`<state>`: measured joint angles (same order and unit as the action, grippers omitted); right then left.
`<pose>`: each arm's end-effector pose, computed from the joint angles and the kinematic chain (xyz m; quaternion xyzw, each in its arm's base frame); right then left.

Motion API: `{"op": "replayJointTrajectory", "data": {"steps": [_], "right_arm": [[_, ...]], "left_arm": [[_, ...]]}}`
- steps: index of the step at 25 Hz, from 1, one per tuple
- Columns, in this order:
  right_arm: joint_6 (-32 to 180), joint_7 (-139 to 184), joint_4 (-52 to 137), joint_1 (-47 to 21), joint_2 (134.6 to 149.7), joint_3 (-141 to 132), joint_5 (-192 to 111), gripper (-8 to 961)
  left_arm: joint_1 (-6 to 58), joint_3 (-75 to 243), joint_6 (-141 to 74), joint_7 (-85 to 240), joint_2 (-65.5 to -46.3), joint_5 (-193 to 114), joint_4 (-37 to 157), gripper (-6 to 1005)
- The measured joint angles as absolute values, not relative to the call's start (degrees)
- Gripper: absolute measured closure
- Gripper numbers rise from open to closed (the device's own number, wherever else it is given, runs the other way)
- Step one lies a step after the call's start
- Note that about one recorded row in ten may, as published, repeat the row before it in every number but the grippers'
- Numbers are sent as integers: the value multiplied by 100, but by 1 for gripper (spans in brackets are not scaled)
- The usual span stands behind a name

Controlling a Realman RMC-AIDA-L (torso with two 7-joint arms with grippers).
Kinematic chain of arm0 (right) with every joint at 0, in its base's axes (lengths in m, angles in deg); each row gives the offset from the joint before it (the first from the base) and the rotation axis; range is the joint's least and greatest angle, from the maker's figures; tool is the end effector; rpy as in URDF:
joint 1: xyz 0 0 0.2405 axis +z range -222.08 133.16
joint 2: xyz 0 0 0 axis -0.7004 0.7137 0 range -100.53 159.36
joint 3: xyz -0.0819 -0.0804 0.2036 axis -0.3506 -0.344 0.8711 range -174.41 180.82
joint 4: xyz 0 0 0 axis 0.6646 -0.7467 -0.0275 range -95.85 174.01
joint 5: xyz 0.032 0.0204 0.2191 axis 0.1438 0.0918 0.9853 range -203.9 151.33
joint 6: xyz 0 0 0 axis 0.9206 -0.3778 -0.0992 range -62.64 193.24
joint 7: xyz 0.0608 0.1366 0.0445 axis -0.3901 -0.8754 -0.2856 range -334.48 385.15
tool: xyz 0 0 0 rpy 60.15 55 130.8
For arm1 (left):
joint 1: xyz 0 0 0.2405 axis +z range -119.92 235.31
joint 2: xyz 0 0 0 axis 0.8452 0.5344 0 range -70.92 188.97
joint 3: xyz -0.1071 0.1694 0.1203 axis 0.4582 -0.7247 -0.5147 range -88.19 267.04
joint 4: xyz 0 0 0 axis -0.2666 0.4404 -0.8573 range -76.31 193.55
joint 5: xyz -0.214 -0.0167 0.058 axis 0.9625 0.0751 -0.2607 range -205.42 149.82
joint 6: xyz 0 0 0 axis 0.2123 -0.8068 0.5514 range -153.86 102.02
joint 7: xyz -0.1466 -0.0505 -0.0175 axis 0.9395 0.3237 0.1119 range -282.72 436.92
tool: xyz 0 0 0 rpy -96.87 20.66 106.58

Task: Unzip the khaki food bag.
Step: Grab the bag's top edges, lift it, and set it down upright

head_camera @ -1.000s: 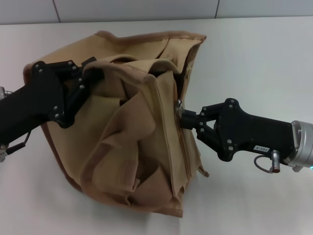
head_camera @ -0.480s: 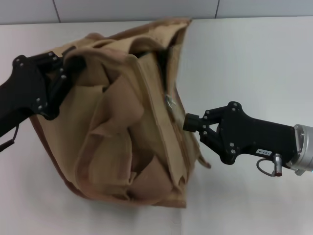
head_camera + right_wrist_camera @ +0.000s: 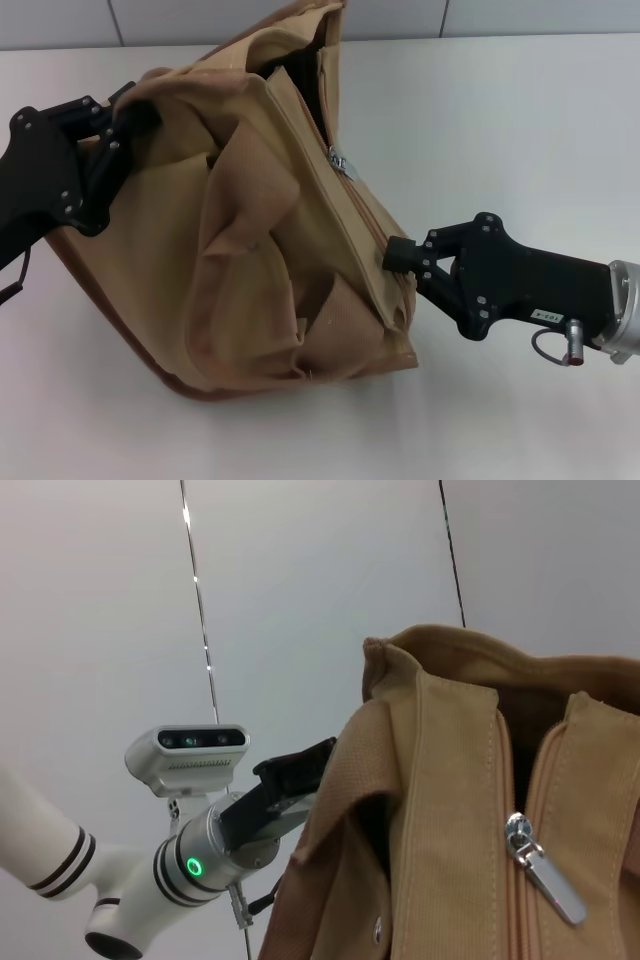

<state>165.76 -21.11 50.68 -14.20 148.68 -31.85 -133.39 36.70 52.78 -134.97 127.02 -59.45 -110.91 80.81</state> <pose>0.2299 0.2696 -0.0483 -0.9003 0.0997 0.4126 0.0964 -0.2473 0.2726 0.0369 -0.8158 -0.0702 -0.5151 0.2534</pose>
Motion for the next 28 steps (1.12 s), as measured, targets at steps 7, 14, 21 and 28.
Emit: {"op": "replayJointTrajectory", "data": {"steps": [7, 14, 21, 28], "right_arm": [[16638, -2107, 5068, -1457, 14874, -3092, -13244, 946], [16711, -2109, 5070, -1474, 14877, -3033, -12855, 942], [16684, -2108, 5102, -1434, 14877, -3032, -12778, 877], [17007, -3235, 6253, -1564, 14874, -3071, -12741, 690]], "left_arm": [[3670, 5278, -13513, 12702, -5945, -11091, 8065, 936], [3669, 5260, -13518, 12702, -5938, -11091, 8040, 936], [3669, 5235, -13518, 12702, -5936, -11091, 8038, 936], [3669, 5234, -13510, 12702, -5934, -11091, 8032, 935]]}}
